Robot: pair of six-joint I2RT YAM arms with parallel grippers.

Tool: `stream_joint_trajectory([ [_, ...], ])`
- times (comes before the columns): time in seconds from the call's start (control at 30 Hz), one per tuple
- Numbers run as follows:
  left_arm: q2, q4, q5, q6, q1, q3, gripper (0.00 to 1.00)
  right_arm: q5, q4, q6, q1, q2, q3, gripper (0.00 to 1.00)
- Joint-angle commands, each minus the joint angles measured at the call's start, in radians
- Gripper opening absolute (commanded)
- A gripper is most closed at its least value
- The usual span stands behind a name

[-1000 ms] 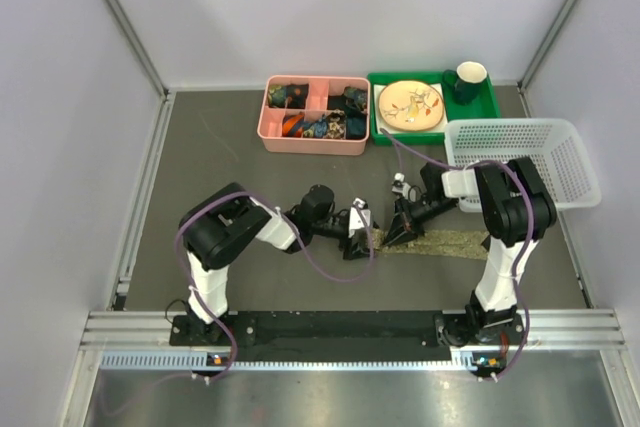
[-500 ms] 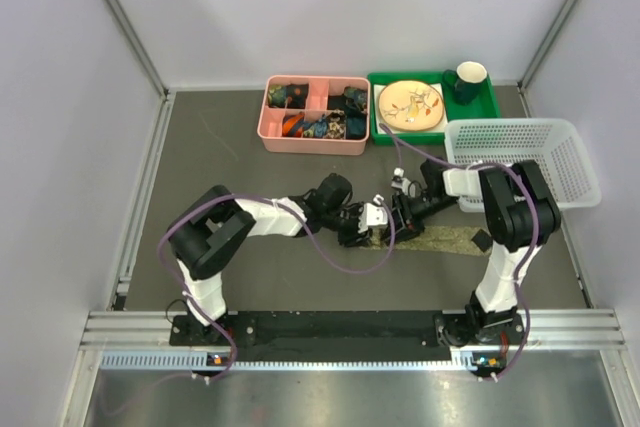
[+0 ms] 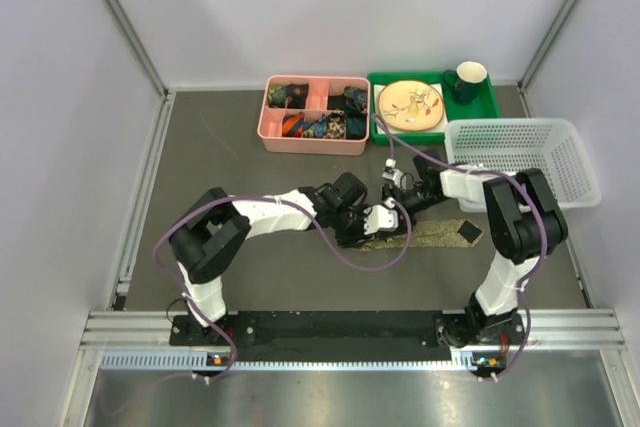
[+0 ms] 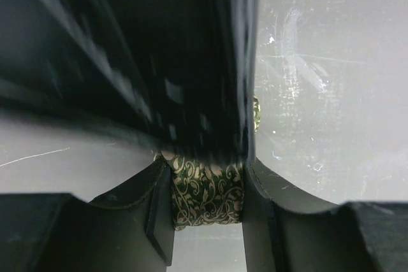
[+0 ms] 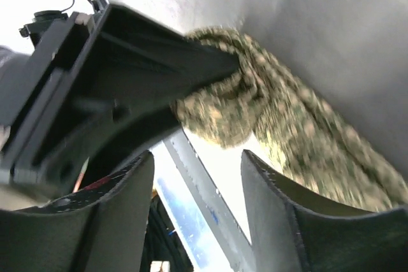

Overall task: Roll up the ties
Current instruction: Roll the tie at the center of the board.

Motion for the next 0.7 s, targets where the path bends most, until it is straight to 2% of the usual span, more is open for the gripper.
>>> stream_joint_trajectory([
  [0.0,0.036,-0.09,-0.036,-0.024,-0.008,0.024,0.17,-0.017,0.154,0.077,0.046,0.061,0.0,0.53],
  [0.07,0.046,-0.09,-0.033,-0.033,-0.008,0.036,0.17,-0.031,0.183,0.094,0.053,0.101,0.002,0.47],
  [0.17,0.057,-0.098,-0.031,-0.034,-0.008,0.042,0.18,-0.017,0.204,0.101,0.063,0.118,0.007,0.29],
  [0.2,0.057,-0.095,-0.028,-0.031,-0.008,0.041,0.18,0.01,0.204,0.091,0.064,0.119,0.008,0.11],
  [0.23,0.055,-0.101,-0.028,-0.028,-0.008,0.039,0.2,0.024,0.181,0.077,0.064,0.125,0.013,0.01],
  [0.3,0.059,-0.113,-0.022,-0.025,-0.006,0.045,0.26,0.064,0.156,0.049,0.063,0.13,0.02,0.0],
  [0.33,0.055,-0.106,-0.009,-0.037,-0.002,0.042,0.39,0.076,0.153,0.043,0.061,0.13,0.016,0.0],
  [0.4,0.04,-0.066,0.089,-0.057,0.037,0.008,0.47,0.11,0.151,0.037,0.061,0.128,0.005,0.0],
  [0.5,-0.03,0.182,0.255,-0.149,0.118,-0.114,0.66,0.132,0.142,0.029,0.052,0.15,0.001,0.0],
  [0.53,-0.044,0.412,0.292,-0.221,0.133,-0.157,0.69,0.135,0.142,0.032,0.047,0.159,-0.001,0.0],
  [0.57,-0.059,0.524,0.306,-0.258,0.149,-0.252,0.76,0.136,0.142,0.04,0.032,0.176,-0.001,0.0],
  [0.63,-0.075,0.736,0.346,-0.295,0.15,-0.333,0.8,0.127,0.141,0.051,0.011,0.196,-0.004,0.0],
  [0.67,-0.069,0.908,0.364,-0.297,0.15,-0.399,0.82,0.127,0.136,0.054,-0.008,0.202,-0.004,0.0],
])
